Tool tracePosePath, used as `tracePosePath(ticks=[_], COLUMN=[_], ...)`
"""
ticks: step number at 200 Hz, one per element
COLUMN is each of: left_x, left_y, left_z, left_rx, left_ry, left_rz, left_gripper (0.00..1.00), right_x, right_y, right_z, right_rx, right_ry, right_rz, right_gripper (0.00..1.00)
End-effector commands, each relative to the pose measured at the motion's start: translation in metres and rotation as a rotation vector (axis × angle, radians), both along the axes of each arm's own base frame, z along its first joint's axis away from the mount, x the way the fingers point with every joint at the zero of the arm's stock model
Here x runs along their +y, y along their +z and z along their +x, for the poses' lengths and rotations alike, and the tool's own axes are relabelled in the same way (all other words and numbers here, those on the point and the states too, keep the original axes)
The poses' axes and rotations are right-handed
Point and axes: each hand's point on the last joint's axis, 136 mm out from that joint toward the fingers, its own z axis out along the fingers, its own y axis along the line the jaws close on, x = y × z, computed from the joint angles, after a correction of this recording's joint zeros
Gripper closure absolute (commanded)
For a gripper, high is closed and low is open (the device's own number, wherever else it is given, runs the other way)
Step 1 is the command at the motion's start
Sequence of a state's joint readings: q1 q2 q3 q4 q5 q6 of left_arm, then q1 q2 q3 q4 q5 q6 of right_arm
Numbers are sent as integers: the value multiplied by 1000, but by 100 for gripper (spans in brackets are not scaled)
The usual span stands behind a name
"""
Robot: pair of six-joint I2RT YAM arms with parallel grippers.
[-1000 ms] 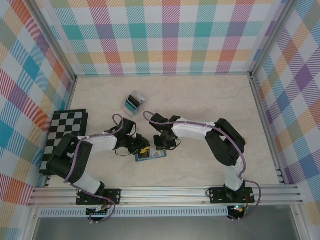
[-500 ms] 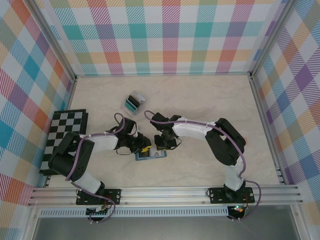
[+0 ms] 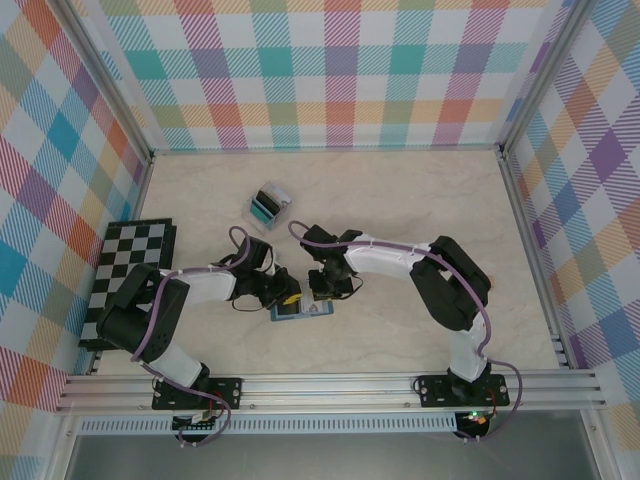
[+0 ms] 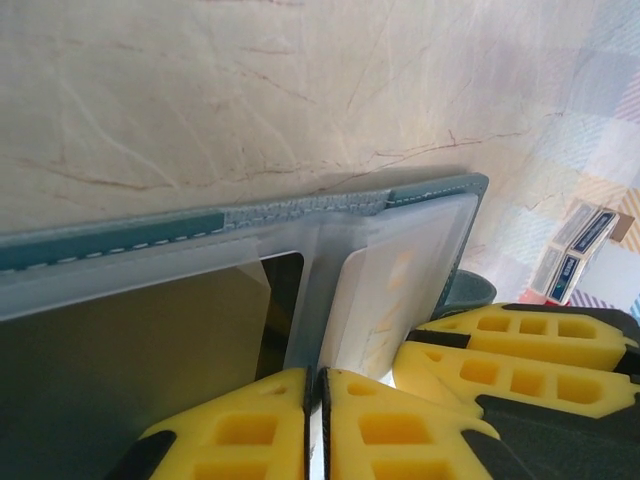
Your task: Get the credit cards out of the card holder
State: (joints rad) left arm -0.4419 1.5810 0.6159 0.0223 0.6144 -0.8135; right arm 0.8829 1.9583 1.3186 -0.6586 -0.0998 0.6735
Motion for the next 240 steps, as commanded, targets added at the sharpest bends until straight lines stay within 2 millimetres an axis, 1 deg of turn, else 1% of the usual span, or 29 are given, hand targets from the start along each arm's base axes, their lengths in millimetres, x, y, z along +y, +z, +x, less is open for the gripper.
tracePosePath(ticks=[1, 24, 70, 103, 122, 139, 168, 179, 188, 195, 211, 240], left_x=[5, 9, 20, 29, 28, 26, 27, 27, 27, 27, 27, 27], left_y=[0, 2, 5, 6, 7, 5, 1, -1, -1, -3, -5, -6], left_z=[-5, -6, -7, -8, -8, -9, -9, -9, -9, -10, -11, -11], left_rx=[-26, -39, -53, -53, -49, -27, -15, -10, -3, 6, 20, 26], left_ry=[-19, -23, -5, 17, 17, 11, 14, 16, 18, 18, 16, 22], left_rz=[17, 31, 50, 71, 60, 59, 66, 72, 72, 74, 73, 78], left_gripper=[91, 92, 100, 100, 100, 95, 93, 91, 89, 87, 82, 76], right_x=[-8, -10, -15, -14, -10, -4, 4, 7, 11, 14, 19, 20], right_y=[-18, -19, -19, -17, -14, -6, 24, 32, 35, 36, 31, 16], right_z=[-8, -8, -7, -7, -7, -5, 5, 6, 6, 5, 3, 2], right_rx=[61, 62, 60, 56, 53, 32, -54, -75, -78, -72, -49, -9], right_ry=[-18, -23, -36, -36, -22, -4, 25, 43, 60, 73, 85, 76], right_rz=[-58, -65, -80, -70, -39, 1, 72, 97, 117, 134, 149, 117], right_gripper=[85, 85, 85, 85, 85, 85, 84, 83, 82, 81, 80, 80])
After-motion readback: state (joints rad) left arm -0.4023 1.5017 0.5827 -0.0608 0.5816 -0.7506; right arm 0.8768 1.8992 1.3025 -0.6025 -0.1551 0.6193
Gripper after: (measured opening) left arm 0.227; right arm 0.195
